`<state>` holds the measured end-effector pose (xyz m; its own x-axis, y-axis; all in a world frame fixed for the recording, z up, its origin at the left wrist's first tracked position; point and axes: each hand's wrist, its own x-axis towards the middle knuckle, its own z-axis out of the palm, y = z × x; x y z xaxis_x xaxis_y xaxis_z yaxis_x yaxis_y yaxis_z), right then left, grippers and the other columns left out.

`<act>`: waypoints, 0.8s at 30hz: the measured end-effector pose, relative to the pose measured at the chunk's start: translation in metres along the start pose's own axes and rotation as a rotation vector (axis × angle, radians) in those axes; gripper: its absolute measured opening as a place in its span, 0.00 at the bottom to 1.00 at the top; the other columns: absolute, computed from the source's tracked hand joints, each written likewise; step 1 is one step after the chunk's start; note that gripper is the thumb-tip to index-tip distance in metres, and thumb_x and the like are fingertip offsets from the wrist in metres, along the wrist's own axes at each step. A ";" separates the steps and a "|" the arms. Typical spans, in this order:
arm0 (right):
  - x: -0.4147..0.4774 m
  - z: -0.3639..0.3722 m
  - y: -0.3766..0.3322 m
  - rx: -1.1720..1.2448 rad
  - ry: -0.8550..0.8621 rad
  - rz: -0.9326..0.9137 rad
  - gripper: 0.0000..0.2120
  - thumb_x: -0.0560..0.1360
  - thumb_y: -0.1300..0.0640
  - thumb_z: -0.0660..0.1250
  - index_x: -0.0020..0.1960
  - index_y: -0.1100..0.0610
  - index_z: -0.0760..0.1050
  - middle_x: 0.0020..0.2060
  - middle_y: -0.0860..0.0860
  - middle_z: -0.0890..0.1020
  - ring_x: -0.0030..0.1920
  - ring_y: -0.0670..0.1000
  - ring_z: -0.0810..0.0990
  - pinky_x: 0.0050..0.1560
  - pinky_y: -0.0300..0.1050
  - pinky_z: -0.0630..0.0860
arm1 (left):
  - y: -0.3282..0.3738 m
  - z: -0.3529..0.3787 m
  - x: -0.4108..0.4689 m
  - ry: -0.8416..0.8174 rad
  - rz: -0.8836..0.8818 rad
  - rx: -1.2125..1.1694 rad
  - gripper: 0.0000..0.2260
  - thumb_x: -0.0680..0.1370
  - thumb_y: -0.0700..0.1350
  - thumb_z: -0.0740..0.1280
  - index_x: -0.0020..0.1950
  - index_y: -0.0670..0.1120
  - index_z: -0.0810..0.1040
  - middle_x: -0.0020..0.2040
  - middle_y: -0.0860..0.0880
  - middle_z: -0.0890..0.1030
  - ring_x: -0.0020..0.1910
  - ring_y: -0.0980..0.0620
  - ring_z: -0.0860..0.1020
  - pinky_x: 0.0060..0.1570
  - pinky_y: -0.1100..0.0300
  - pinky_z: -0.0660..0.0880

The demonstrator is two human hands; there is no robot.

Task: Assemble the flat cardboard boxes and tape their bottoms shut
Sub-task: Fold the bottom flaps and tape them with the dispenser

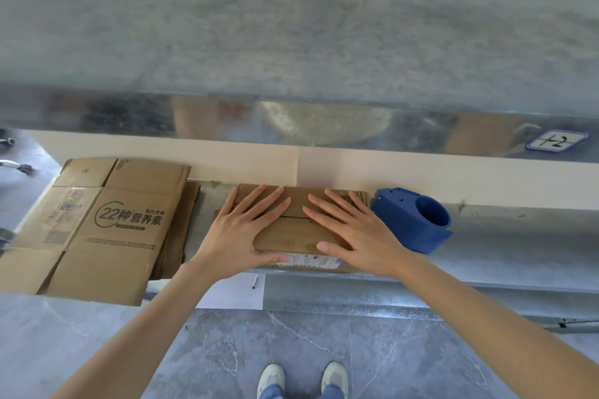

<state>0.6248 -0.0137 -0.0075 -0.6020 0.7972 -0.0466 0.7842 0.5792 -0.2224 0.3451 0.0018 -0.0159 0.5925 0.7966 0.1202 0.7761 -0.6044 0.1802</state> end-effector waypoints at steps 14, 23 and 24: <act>-0.006 0.018 -0.007 0.785 0.503 0.306 0.21 0.81 0.46 0.60 0.73 0.46 0.70 0.78 0.41 0.60 0.79 0.44 0.45 0.76 0.47 0.50 | 0.007 0.012 -0.005 0.294 -0.293 -0.471 0.50 0.56 0.69 0.78 0.75 0.54 0.70 0.77 0.60 0.65 0.79 0.56 0.56 0.74 0.47 0.60; -0.008 -0.001 -0.004 0.179 0.132 0.270 0.31 0.78 0.32 0.47 0.79 0.40 0.55 0.80 0.42 0.46 0.78 0.46 0.34 0.77 0.63 0.39 | 0.002 -0.003 -0.005 0.026 -0.200 -0.285 0.53 0.60 0.75 0.71 0.80 0.57 0.57 0.80 0.60 0.53 0.80 0.54 0.44 0.77 0.40 0.52; -0.006 -0.006 -0.003 0.102 0.082 0.254 0.32 0.77 0.31 0.46 0.79 0.40 0.53 0.80 0.42 0.44 0.78 0.46 0.32 0.76 0.65 0.38 | -0.001 -0.006 -0.005 -0.022 -0.174 -0.218 0.54 0.60 0.77 0.68 0.80 0.57 0.54 0.80 0.60 0.50 0.80 0.54 0.42 0.77 0.39 0.47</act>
<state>0.6269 -0.0191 -0.0011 -0.3709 0.9280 -0.0353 0.8866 0.3425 -0.3110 0.3400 -0.0015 -0.0105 0.4608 0.8862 0.0487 0.8029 -0.4396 0.4026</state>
